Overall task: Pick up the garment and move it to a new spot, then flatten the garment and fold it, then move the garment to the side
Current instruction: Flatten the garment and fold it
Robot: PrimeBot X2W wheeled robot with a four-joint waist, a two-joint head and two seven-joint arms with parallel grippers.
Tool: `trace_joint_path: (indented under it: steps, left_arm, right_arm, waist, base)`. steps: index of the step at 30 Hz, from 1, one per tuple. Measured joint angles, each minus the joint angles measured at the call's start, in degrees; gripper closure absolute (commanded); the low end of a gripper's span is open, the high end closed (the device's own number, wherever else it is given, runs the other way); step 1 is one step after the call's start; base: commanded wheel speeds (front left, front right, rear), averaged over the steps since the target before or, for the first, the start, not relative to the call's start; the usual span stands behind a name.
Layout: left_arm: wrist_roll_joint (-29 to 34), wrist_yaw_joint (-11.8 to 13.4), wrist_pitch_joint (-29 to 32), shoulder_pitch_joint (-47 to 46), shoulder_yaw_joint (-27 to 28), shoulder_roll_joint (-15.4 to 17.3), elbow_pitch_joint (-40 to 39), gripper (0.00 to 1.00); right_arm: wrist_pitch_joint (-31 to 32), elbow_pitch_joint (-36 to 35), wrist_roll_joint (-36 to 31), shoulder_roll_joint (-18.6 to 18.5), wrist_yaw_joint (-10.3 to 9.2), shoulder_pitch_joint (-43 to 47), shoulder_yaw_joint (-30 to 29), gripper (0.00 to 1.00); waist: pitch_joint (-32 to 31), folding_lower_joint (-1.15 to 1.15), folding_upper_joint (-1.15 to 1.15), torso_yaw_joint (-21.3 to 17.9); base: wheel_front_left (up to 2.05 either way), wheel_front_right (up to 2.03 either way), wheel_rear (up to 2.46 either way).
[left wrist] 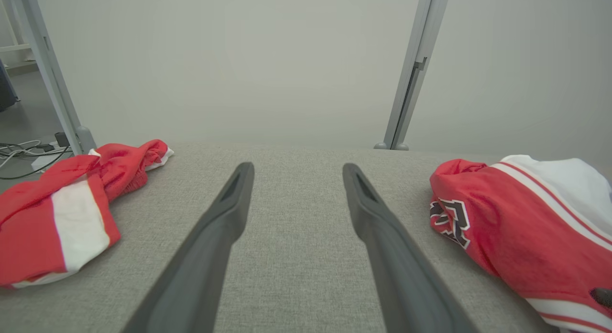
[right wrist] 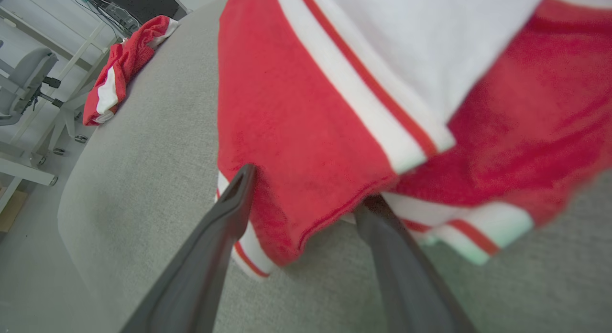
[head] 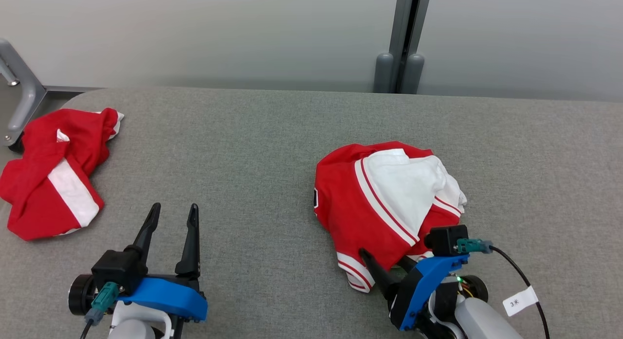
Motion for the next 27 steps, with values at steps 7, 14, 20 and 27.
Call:
trace_joint_path:
  steps: [7,14,20,27]
  left_arm:
    - [0.0,-0.23,-0.02,-1.2,-0.09,-0.15,0.31,0.0]
    - [-0.01,-0.18,-0.18,-1.19,0.56,-0.05,-0.49,0.0]
    - [0.11,0.11,-0.18,-1.35,1.2,0.1,-1.92,0.0]
    - [0.53,0.23,-0.19,-1.89,0.89,0.09,-3.19,0.0]
  right_arm:
    - [-5.58,2.03,-0.01,0.02,0.0,-4.95,3.82,1.0]
    - [-6.8,-5.71,-3.61,0.0,-0.01,-8.7,3.97,1.0]
    - [-1.55,-16.15,-6.97,0.01,0.0,-18.79,7.7,1.0]
    - [-1.99,-18.93,-2.52,-0.03,0.0,-34.96,10.79,1.0]
  waist:
    - [0.46,0.0,0.0,0.24]
    - [-0.01,0.0,0.0,-0.65]
    - [0.82,0.0,0.0,-1.96]
    - [2.2,0.0,0.0,-1.91]
  base:
    - [0.0,0.0,0.0]
    - [0.0,0.0,0.0]
    - [0.0,0.0,0.0]
    - [0.0,0.0,0.0]
